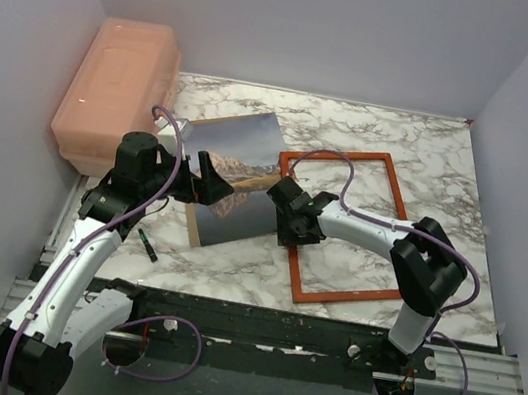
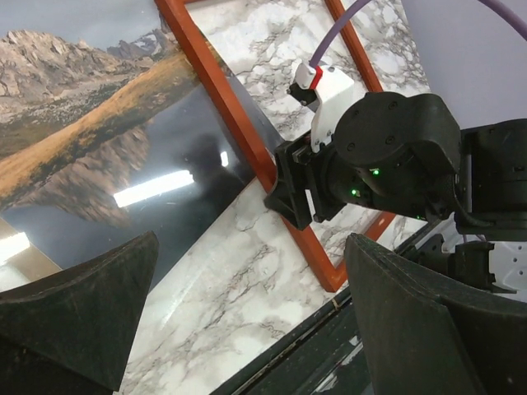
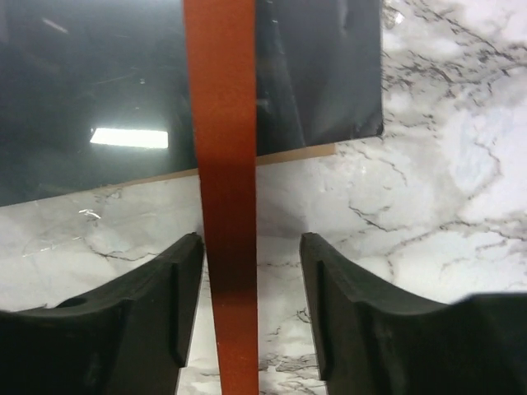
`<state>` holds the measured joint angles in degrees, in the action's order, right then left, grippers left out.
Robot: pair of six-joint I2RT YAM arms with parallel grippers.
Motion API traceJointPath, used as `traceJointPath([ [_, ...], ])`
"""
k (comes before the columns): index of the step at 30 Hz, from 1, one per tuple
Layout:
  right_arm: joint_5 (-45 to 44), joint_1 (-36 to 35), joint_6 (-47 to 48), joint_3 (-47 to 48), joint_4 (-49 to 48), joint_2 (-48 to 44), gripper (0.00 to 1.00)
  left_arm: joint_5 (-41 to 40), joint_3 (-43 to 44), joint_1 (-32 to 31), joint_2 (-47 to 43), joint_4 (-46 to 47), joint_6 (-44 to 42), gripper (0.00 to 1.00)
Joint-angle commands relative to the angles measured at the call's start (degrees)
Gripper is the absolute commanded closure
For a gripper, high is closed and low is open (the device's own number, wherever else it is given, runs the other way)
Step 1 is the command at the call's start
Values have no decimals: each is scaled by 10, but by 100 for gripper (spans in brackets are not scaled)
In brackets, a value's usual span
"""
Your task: Put the photo into the frame
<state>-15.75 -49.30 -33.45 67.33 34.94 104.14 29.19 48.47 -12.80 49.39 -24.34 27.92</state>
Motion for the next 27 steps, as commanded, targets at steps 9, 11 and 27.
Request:
traceJointPath([
  [9, 23, -35, -66, -86, -5, -57, 30, -1, 10, 2, 9, -16, 10, 2],
  [11, 25, -48, -73, -86, -7, -47, 32, -2, 16, 2, 13, -22, 12, 2],
  [27, 52, -74, -82, -72, -15, -98, 98, 3, 19, 2, 51, -30, 68, 2],
])
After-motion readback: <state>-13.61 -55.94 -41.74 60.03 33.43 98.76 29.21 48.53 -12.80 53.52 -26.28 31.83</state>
